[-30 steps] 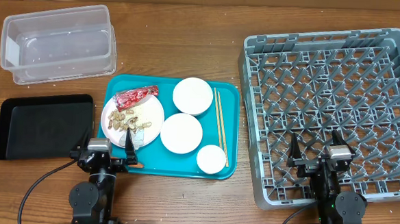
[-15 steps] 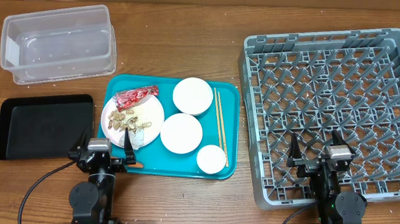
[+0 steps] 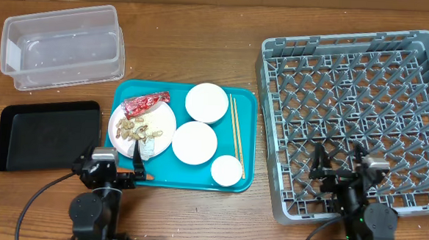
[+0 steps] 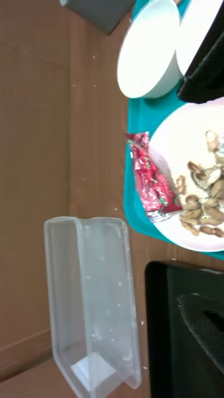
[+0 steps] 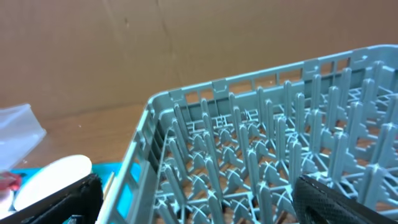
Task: Sort waste into correct bins and load items into the dishwasher
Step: 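Reach the left gripper to the red wrapper on the plate and grasp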
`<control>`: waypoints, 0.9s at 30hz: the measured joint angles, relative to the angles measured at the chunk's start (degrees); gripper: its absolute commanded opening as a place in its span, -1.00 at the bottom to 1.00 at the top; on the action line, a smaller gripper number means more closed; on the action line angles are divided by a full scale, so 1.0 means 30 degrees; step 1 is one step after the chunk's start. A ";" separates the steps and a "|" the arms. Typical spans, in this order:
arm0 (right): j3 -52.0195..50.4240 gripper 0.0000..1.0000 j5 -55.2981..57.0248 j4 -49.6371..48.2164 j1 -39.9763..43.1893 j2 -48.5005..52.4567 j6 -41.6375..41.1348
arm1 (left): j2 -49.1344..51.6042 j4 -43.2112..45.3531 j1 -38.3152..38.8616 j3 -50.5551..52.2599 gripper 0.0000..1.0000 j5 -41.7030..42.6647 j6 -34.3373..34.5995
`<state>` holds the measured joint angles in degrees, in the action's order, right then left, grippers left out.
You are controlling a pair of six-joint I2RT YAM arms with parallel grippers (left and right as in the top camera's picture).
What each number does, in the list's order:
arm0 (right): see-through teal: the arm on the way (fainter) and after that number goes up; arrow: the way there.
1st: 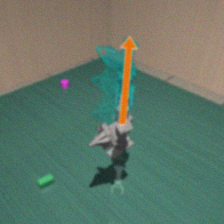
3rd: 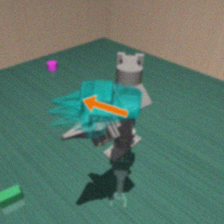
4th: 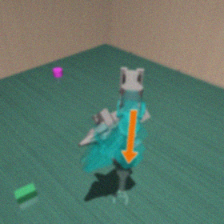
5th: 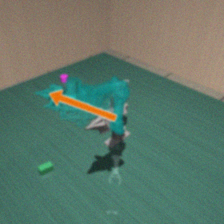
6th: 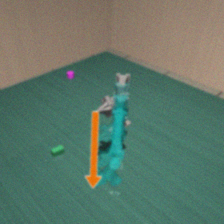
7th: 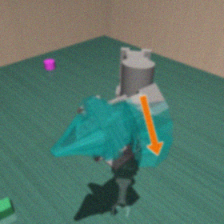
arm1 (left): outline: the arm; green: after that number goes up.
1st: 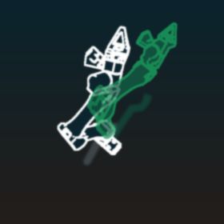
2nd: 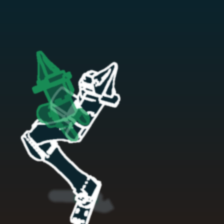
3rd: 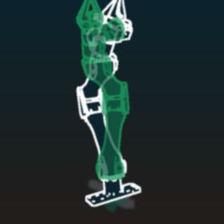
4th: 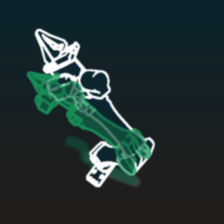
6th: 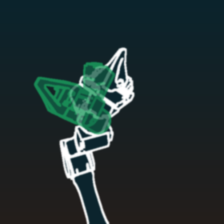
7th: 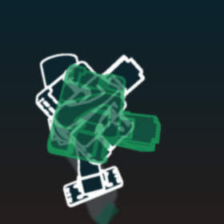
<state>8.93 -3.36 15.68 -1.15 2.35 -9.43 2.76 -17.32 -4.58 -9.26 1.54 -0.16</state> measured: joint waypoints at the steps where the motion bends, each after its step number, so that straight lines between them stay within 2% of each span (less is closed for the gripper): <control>1: 0.0692 1.00 0.0131 0.0488 0.0000 0.0270 -0.0138 | 0.0430 -0.0452 0.0000 -0.0641 1.00 0.0007 0.0095; 7: 0.4874 1.00 0.0503 0.3490 0.0000 0.3534 -0.0692 | 0.4889 -0.2805 0.0000 -0.4699 1.00 0.0495 0.0707; 12: 0.8692 1.00 0.0612 0.6419 -0.0007 0.8072 -0.0852 | 1.0083 -0.5297 0.0000 -0.8692 1.00 0.0670 0.1064; 19: 1.4309 1.00 0.0393 1.1030 0.0000 1.4498 -0.0860 | 1.7609 -1.0338 0.0000 -1.5628 1.00 0.1020 0.1071; 23: 1.6014 1.00 0.0146 1.2218 0.0000 1.6677 -0.0874 | 2.0094 -1.0593 0.0000 -1.7762 1.00 0.1086 0.1078; 27: 1.6298 1.00 -0.0182 1.2743 0.0000 1.8017 -0.0874 | 2.1908 -0.9617 0.0000 -1.8156 1.00 0.1377 0.1202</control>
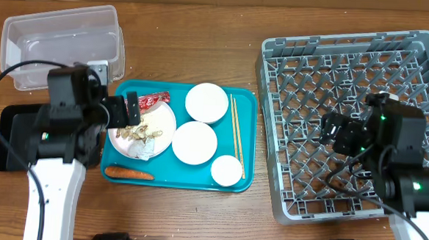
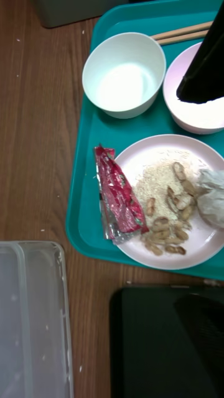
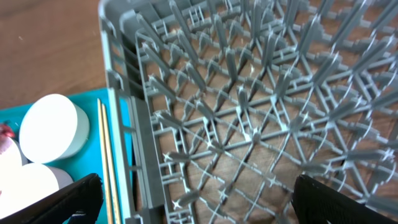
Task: Sort waste into correct bins and load items into the dishwasher
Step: 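Reach the left gripper to the red wrapper on the plate and grasp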
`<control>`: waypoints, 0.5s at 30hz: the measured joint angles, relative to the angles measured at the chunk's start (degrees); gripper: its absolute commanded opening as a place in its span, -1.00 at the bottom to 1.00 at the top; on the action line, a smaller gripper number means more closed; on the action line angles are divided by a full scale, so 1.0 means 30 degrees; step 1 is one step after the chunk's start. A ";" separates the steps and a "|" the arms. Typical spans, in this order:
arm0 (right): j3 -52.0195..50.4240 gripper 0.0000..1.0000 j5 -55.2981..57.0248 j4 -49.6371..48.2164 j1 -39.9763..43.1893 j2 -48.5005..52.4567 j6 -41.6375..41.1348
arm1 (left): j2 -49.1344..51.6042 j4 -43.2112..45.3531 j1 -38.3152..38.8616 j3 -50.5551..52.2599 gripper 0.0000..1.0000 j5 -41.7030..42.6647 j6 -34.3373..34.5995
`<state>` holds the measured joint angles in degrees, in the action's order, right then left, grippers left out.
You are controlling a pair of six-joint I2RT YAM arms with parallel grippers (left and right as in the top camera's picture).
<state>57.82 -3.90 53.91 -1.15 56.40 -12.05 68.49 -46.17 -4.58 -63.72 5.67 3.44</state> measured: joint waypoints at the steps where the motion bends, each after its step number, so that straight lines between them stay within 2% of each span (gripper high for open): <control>1: 0.0000 1.00 -0.0051 0.0029 0.0000 0.0233 0.0000 | 0.0510 0.0277 0.0000 -0.0007 1.00 0.0087 0.0044; 6: 0.0000 1.00 -0.0117 0.0029 0.0000 0.0816 0.0000 | 0.2725 0.1712 0.0044 -0.0015 1.00 0.0197 -0.0160; 15: 0.0000 1.00 -0.0124 0.0036 -0.0007 0.0918 0.0000 | 0.7308 0.4000 0.2484 -0.0029 1.00 -0.0707 -0.3665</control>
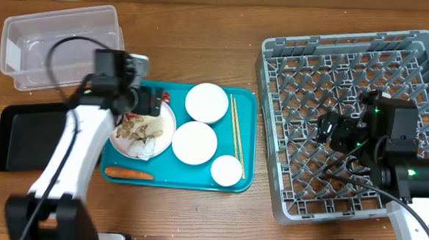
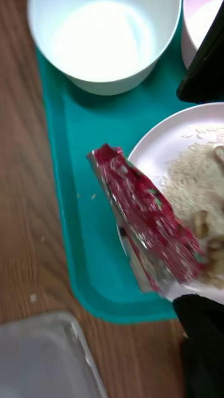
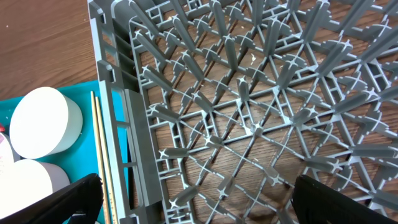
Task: Sort waste into correct bins and load items into the dishwasher
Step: 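Reach the left gripper to the red wrapper on the plate and grasp, then lift the red wrapper and drop it into the clear plastic container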
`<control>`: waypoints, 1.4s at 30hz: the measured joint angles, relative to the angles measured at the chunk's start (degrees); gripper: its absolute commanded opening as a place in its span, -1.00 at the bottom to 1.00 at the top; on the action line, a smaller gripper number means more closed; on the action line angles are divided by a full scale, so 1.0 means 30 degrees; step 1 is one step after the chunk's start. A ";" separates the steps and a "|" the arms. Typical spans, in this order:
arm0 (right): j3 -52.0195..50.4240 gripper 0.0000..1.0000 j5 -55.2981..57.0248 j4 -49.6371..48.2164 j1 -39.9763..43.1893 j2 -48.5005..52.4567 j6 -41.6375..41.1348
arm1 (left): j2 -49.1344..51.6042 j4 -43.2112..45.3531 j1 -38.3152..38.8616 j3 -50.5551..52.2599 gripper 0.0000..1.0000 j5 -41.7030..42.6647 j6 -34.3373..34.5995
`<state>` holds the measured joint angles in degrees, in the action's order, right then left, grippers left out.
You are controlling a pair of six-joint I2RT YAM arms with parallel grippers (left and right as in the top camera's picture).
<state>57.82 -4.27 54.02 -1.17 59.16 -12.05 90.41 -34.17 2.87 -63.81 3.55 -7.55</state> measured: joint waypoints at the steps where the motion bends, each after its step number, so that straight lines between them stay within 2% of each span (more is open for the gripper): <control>1: 0.0000 1.00 -0.0007 0.0000 0.0007 0.0000 0.0000 | 0.0525 0.0124 0.0321 0.0000 1.00 -0.0299 -0.0299; 8: 0.0000 1.00 0.0007 0.0015 0.0007 0.0007 0.0007 | 0.3410 0.1013 0.1428 0.0000 1.00 -0.3177 -0.1508; 10: 0.0007 1.00 0.0007 0.0066 0.0007 0.0007 0.0007 | 0.3891 0.1435 0.1428 0.0000 0.84 -0.4007 -0.1639; 11: 0.0007 1.00 0.0007 0.0153 0.0007 0.0007 0.0007 | 0.4080 0.1661 0.1428 0.0000 0.70 -0.4350 -0.1683; 12: 0.0000 1.00 0.0000 0.0211 0.0007 0.0007 0.0007 | 0.4204 0.1785 0.1428 -0.0007 0.47 -0.4583 -0.1749; 14: 0.0000 1.00 0.0007 0.0328 0.0007 0.0007 0.0007 | 0.4357 0.1887 0.1421 0.0000 -0.12 -0.4925 -0.1836; 15: 0.0007 1.00 -0.0007 0.0357 0.0000 0.0007 0.0015 | 0.4393 0.1923 0.1421 0.0000 -0.35 -0.5049 -0.1894; 18: 0.0007 1.00 0.0000 0.0364 0.0007 0.0007 0.0015 | 0.4408 0.1982 0.1428 0.0000 -0.90 -0.5282 -0.1989; 23: 0.0000 1.00 0.0000 0.0357 0.0007 0.0007 0.0007 | 0.4408 0.1763 0.1428 -0.0036 -0.92 -0.5442 -0.2047; 27: 0.0007 1.00 0.0000 0.0350 0.0007 0.0007 0.0015 | 0.4408 0.0357 0.1421 -0.0780 -0.92 -0.5508 -0.1559; 34: 0.0007 1.00 -0.0007 0.0379 0.0007 0.0015 0.0022 | 0.4320 -0.2251 0.1370 -0.5340 -0.92 -0.5697 -0.0444; 38: 0.0007 1.00 0.0007 0.0590 0.0007 0.0015 0.0015 | 0.3891 -0.1843 0.0984 -0.7657 -0.92 -0.6171 -0.0299; 42: 0.0007 1.00 0.0022 0.0838 0.0007 0.0015 0.0022 | 0.3759 0.0481 0.0160 -0.8123 -0.92 -0.6426 -0.0168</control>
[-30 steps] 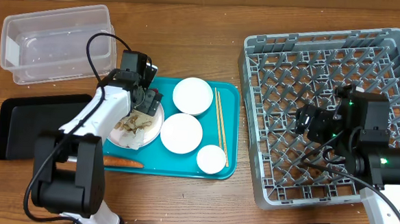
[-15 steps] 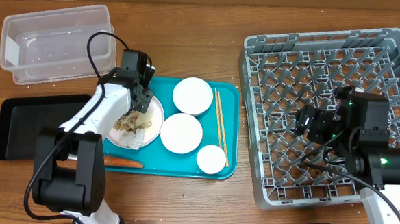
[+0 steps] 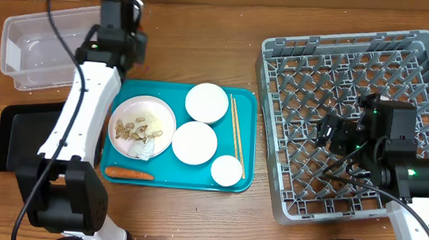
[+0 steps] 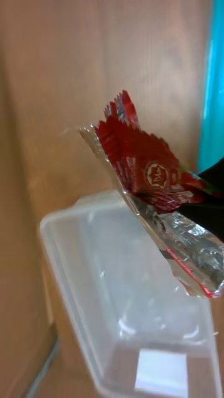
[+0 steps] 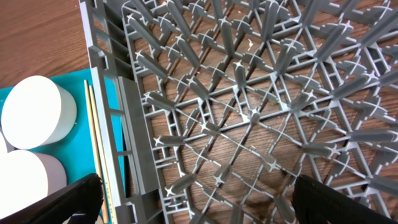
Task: Sort waste into correct bins and load items into the dishwasher
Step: 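Lift the red wrapper and drop it into the clear plastic container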
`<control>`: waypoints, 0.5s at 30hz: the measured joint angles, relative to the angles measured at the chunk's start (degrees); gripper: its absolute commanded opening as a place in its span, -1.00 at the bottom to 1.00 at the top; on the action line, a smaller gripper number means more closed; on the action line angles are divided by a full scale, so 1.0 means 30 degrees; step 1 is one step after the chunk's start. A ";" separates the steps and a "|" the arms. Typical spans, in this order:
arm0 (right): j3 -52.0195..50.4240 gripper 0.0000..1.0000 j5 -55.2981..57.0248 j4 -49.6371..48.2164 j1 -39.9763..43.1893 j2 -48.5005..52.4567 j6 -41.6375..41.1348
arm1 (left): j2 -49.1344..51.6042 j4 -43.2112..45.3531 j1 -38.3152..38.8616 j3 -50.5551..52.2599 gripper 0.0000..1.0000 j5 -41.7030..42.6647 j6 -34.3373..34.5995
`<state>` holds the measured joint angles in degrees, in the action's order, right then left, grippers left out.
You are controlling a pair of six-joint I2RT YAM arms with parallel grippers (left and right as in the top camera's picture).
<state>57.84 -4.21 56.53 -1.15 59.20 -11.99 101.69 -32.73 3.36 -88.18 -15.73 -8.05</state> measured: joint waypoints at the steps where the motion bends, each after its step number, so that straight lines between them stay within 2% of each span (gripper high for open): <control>1: 0.0000 1.00 0.0036 0.0022 0.0000 0.0000 0.0000 | 0.0000 0.0780 -0.0481 -0.0007 -0.92 -0.0058 0.0146; 4: 0.0000 1.00 0.0058 0.0058 0.0000 0.0000 -0.0007 | 0.0051 0.2346 -0.1508 -0.0015 -0.92 -0.0102 0.0634; 5: 0.0000 1.00 0.0051 0.0066 0.0000 0.0007 0.0000 | 0.0102 0.2718 -0.1836 -0.0022 -0.48 -0.0131 0.0823; 7: 0.0000 1.00 0.0051 0.0066 0.0000 0.0007 0.0000 | 0.0568 0.3519 -0.2827 -0.0029 -0.28 -0.0131 0.1501; 8: 0.0000 1.00 0.0058 0.0117 0.0000 0.0007 0.0007 | 0.0882 0.3810 -0.3213 -0.0029 -0.09 -0.0117 0.1843; 9: 0.0000 1.00 0.0058 0.0153 0.0000 0.0007 -0.0007 | 0.1224 0.3993 -0.3534 -0.0051 0.25 -0.0044 0.2127; 10: 0.0000 1.00 0.0058 0.0182 0.0000 0.0007 0.0000 | 0.1596 0.4007 -0.3803 -0.0051 0.39 0.0095 0.2331; 15: 0.0000 1.00 0.0066 0.0197 0.0000 0.0007 0.0000 | 0.2616 0.3534 -0.4182 -0.0051 0.43 0.0845 0.2725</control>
<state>57.84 -4.01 57.12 -1.15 59.22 -11.99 109.54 -22.13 -9.19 -88.33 -13.19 0.12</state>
